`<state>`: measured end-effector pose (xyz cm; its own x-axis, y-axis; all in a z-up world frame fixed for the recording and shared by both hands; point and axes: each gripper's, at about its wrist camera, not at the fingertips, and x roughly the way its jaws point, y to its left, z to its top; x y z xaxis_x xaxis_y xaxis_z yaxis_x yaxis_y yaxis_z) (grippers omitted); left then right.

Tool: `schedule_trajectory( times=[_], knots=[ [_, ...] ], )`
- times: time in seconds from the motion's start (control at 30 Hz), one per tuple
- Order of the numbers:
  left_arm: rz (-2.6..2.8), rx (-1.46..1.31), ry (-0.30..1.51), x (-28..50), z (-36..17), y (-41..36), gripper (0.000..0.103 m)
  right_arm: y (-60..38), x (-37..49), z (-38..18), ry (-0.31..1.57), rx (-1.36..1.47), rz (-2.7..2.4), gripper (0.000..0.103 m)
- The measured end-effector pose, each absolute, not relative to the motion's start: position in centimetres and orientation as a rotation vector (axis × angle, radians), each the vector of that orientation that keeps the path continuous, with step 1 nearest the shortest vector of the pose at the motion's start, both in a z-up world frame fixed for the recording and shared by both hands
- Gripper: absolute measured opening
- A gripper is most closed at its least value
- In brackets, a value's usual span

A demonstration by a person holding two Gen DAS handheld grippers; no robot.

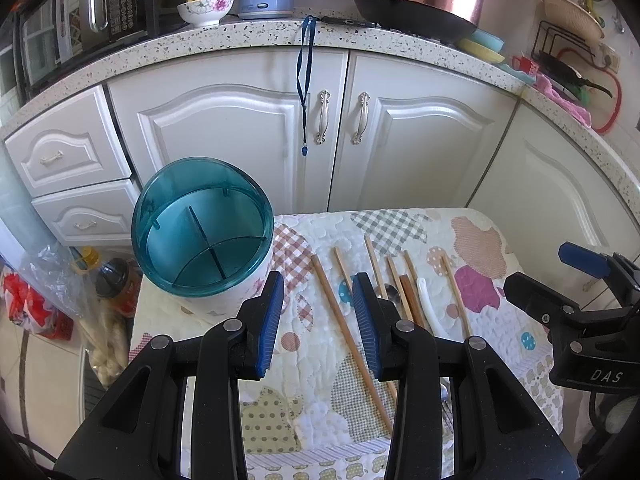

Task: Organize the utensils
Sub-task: 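Move both tools over the quilt toward the loose wooden chopsticks, then close the left tool on a wooden chopstick while the right tool grasps another chopstick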

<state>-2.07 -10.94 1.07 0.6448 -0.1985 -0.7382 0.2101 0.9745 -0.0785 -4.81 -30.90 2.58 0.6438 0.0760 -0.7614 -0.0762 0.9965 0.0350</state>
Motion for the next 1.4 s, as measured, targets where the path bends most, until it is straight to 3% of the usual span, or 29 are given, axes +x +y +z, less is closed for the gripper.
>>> schedule_trajectory(
  times=[0.43,0.67,0.83,1.0,1.13,1.27,1.37,1.4],
  knots=[
    [-0.246,-0.009,0.907,-1.6,-0.9,-10.2,0.035,-32.1,-4.2,0.2,0.927,0.015,0.112,0.102],
    [-0.291,-0.050,1.017,-0.9,-4.6,-10.6,0.035,-32.7,-1.7,-4.2,1.045,0.081,0.191,0.072],
    [-0.306,-0.077,1.060,0.2,-6.8,-11.2,0.035,-31.5,1.5,-5.5,1.083,0.091,0.280,0.066],
    [-0.298,-0.078,1.089,1.7,-8.5,-12.0,0.035,-29.5,5.9,-7.4,1.139,0.106,0.355,0.051],
    [-0.303,-0.075,1.097,2.8,-9.7,-12.8,0.035,-28.8,8.9,-9.5,1.196,0.151,0.392,0.036],
    [-0.313,-0.077,1.120,3.8,-11.0,-13.4,0.034,-28.4,10.2,-11.1,1.245,0.190,0.424,0.012],
    [-0.332,-0.084,1.137,4.0,-11.8,-13.6,0.013,-28.7,9.8,-11.2,1.243,0.195,0.443,0.009],
    [-0.344,-0.083,1.136,3.9,-11.9,-13.6,0.011,-28.8,9.4,-11.0,1.239,0.194,0.451,0.009]
  ],
)
